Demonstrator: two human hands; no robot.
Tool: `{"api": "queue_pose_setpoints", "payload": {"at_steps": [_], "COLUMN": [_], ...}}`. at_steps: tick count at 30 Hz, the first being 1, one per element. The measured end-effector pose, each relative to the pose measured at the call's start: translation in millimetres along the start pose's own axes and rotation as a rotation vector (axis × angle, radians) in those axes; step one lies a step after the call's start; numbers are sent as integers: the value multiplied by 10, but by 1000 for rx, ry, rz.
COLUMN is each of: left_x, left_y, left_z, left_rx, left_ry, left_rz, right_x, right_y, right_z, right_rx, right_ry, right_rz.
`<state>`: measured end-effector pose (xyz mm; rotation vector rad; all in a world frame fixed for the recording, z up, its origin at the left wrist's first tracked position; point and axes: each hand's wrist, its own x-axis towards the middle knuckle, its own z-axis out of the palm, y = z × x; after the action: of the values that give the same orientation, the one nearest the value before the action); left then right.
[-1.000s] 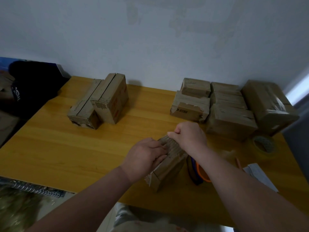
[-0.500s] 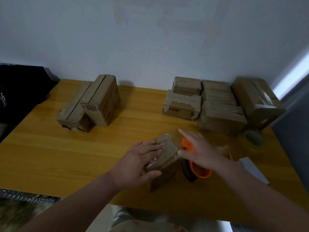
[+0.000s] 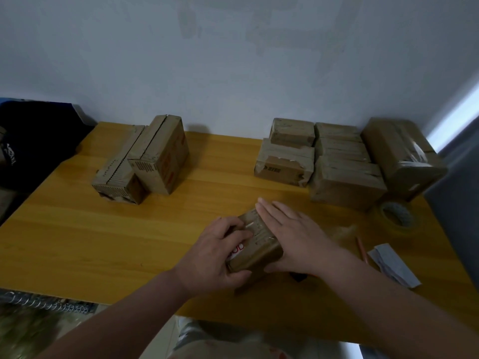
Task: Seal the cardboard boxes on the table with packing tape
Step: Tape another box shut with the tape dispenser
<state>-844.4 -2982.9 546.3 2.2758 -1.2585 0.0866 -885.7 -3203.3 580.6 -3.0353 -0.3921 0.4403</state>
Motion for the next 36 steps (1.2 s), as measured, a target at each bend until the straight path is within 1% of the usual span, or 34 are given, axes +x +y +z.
{"api": "queue_pose_setpoints", "payload": {"at_steps": [3,8,11,17,23,29,36], "left_x": [7,16,11,7,34,29,34], "left_y": [13,32,25,3,41,41,68], "left_z": [24,38,41,70,47,45,15], "left_rx": [22,57,74,72,50,69,74], "left_ry": [16,25,26,26,21,-25,-57], "left_rz": [2,13,21,15,8,-35,-64], "right_x": [-6,-37,-47,-102,-229,-394,-514], "right_y": [-23,-57,-93,-123,-154,-122,-78], "right_z": [-24,-105,-89,-57,4,33,-4], "right_rx": [-40,-86,-62,-1,93,194,294], "right_ry": [-16,-98,-122,-115,-68,11,157], "right_rz": [-10,-29,-32,-30,-38,-6,68]}}
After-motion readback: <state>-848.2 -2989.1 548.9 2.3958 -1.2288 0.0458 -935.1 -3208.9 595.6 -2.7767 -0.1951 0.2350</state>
